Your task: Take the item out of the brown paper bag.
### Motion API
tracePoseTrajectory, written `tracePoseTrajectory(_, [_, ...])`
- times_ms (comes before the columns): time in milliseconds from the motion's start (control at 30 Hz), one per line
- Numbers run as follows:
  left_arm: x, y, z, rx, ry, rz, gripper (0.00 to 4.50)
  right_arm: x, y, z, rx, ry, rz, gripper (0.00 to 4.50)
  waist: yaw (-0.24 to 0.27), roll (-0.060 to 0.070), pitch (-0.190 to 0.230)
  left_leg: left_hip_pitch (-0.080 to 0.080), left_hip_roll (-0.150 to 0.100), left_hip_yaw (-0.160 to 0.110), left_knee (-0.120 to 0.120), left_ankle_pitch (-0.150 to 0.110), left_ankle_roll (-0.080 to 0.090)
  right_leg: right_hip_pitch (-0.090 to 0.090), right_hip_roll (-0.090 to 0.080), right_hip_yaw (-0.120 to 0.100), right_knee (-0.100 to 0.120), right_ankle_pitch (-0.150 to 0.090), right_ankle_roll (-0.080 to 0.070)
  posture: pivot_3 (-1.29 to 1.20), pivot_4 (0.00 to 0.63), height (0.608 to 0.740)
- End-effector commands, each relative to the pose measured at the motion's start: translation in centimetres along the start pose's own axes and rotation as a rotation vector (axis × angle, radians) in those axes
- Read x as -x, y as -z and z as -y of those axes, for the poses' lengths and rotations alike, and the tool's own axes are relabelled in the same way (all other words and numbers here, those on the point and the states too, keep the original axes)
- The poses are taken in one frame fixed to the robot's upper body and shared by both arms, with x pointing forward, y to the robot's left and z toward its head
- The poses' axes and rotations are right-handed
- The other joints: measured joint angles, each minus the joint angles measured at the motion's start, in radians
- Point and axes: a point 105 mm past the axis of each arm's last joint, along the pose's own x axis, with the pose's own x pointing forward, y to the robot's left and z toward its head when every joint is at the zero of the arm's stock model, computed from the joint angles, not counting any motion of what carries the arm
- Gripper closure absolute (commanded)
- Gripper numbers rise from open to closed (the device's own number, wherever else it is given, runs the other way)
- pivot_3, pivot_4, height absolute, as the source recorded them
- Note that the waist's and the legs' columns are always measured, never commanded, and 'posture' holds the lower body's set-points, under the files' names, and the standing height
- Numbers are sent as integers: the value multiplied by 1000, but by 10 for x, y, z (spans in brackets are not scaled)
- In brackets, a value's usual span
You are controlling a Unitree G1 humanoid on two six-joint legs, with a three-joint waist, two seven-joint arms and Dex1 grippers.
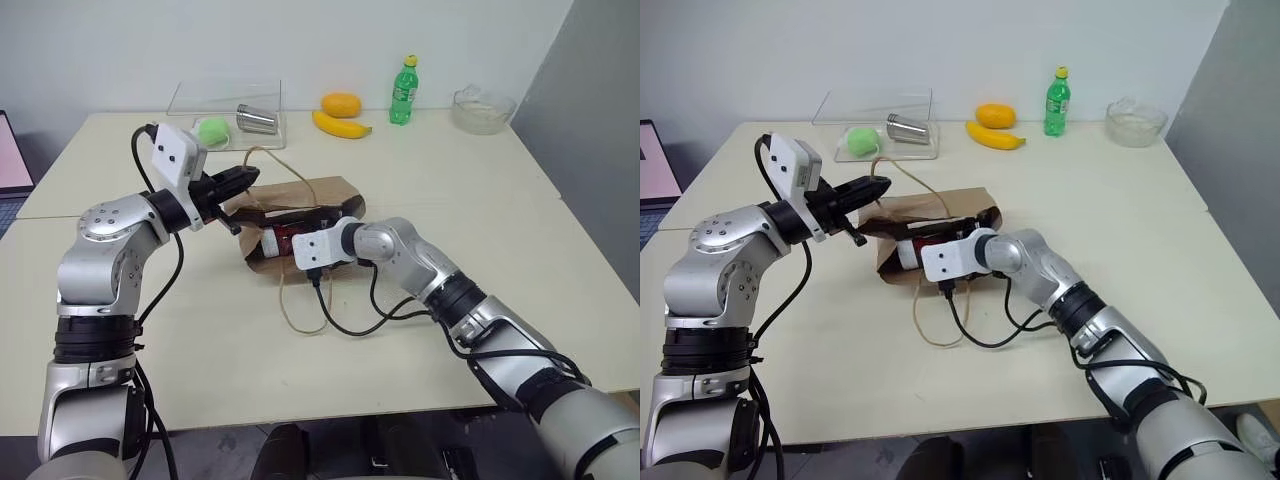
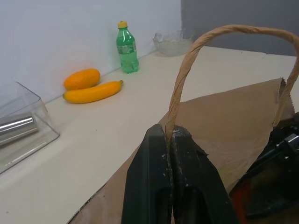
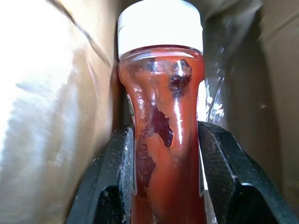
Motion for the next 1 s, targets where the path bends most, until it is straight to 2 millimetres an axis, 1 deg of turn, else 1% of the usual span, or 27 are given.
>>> tracePoseTrajectory(33, [4, -18, -6, -53, -21, 43, 4500, 25, -24, 32, -59, 79, 148, 2808, 0, 0, 0, 0, 0, 0, 0, 0, 0, 0, 0, 0, 0, 0, 0, 0, 150, 740])
tracePoseTrajectory(167, [4, -18, -6, -51, -18, 43, 4500, 40, -31, 39, -97, 71, 219, 2812, 0, 0, 0, 0, 0, 0, 0, 0, 0, 0, 0, 0, 0, 0, 0, 0, 150, 740])
tracePoseTrajectory(300, [3, -17, -6, -48, -14, 41, 4500, 53, -38, 40, -121, 49, 300, 2812, 0, 0, 0, 0, 0, 0, 0, 0, 0, 0, 0, 0, 0, 0, 0, 0, 150, 740])
tracePoseTrajectory(433, [2, -16, -5, -48, -14, 40, 4500, 66, -51, 41, -192, 19, 415, 2812, 1, 0, 1, 0, 0, 0, 0, 0, 0, 0, 0, 0, 0, 0, 0, 0, 150, 740])
tracePoseTrajectory(533, [3, -16, -6, -49, -15, 38, 4500, 78, -58, 45, -239, 4, 484, 2813, 2, 0, 1, 0, 0, 0, 0, 0, 0, 0, 0, 0, 0, 0, 0, 0, 150, 740])
tracePoseTrajectory(600, [3, -16, -6, -50, -15, 37, 4500, 86, -61, 50, -303, -2, 542, 2837, 2, 0, 1, 0, 0, 0, 0, 0, 0, 0, 0, 0, 0, 0, 0, 0, 150, 740])
tracePoseTrajectory(667, [2, -16, -6, -50, -14, 36, 4500, 94, -62, 56, -361, 6, 578, 3400, 3, 0, 1, 1, 0, 0, 0, 0, 0, 1, 0, 0, 0, 0, 0, 0, 150, 740])
tracePoseTrajectory(733, [2, -16, -5, -50, -13, 35, 4500, 99, -60, 62, -412, 23, 594, 4178, 3, 0, 1, 1, 0, 0, 0, 0, 0, 1, -1, -1, 0, 0, 0, 0, 150, 740])
tracePoseTrajectory(767, [2, -16, -5, -49, -12, 35, 4500, 100, -57, 64, -424, 30, 589, 4487, 3, 0, 1, 1, 0, 0, 0, 0, 0, 1, -1, -1, 0, 0, 0, 0, 150, 740])
tracePoseTrajectory(833, [2, -15, -5, -50, -12, 34, 4500, 99, -51, 62, -418, 33, 556, 4487, 3, 0, 1, 1, 0, 0, 0, 0, 0, 1, -1, 0, 0, 0, 0, 0, 150, 740])
tracePoseTrajectory(1000, [3, -16, -6, -50, -11, 32, 4500, 100, -51, 58, -421, 42, 526, 4487, 3, 0, 1, 1, 0, 0, 0, 0, 0, 1, -1, 0, 0, 0, 0, 0, 150, 740])
